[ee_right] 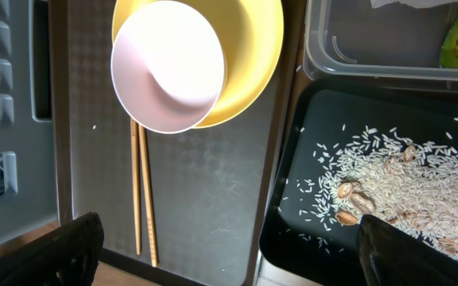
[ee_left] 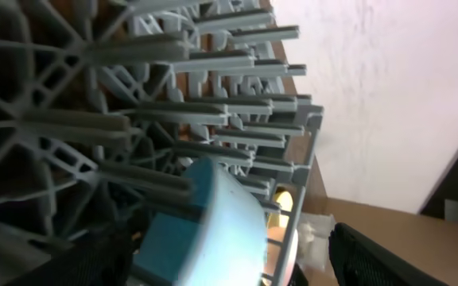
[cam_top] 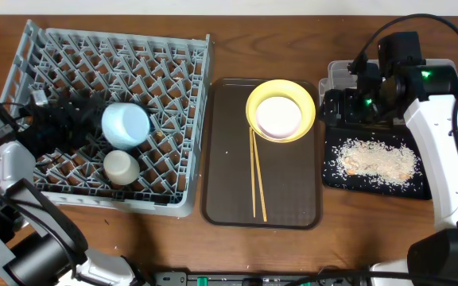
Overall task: Sort waste into correct bins and load items into the dishwasher
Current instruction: 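Reach left gripper to the yellow plate and grasp the pink bowl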
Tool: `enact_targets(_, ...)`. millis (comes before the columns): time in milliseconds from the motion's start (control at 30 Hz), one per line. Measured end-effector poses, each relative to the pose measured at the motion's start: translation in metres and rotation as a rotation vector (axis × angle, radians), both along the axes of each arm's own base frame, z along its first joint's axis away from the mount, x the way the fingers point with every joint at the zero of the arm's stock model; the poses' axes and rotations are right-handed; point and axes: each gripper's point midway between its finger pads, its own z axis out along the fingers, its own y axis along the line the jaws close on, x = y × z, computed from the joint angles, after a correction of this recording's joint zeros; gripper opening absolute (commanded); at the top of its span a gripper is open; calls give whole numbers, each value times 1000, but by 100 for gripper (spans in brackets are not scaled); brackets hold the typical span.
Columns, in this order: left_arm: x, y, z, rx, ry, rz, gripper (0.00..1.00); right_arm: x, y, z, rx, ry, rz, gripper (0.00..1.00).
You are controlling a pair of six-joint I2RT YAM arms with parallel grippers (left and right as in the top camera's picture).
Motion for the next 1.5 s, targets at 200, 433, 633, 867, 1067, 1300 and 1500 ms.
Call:
enact_targets(200,1,-12,28,90,-58,-26,88,0,0,0,0,0,0,99)
enact_targets(433,-7,-86,86,356,-151,-156,90,-4,-3,-2,-20,18,-5,99)
enact_targets(633,-15,-158,111,513,-124,-313,93,-6,-18,-6,-91,33,-33,99)
enact_targets(867,-3,-226,148,722,-132,-455,93,-10,-60,-8,-142,65,-149,99)
enact_targets(1067,17,-294,130,866,-191,-608,94,-16,-92,-5,-152,77,-255,99)
enact_targets(1300,13,-393,42,1012,-233,-915,94,-18,-96,-5,-155,85,-268,99)
enact_targets(1500,0,-441,-21,1041,-223,-1059,93,-19,-96,-5,-156,88,-268,99)
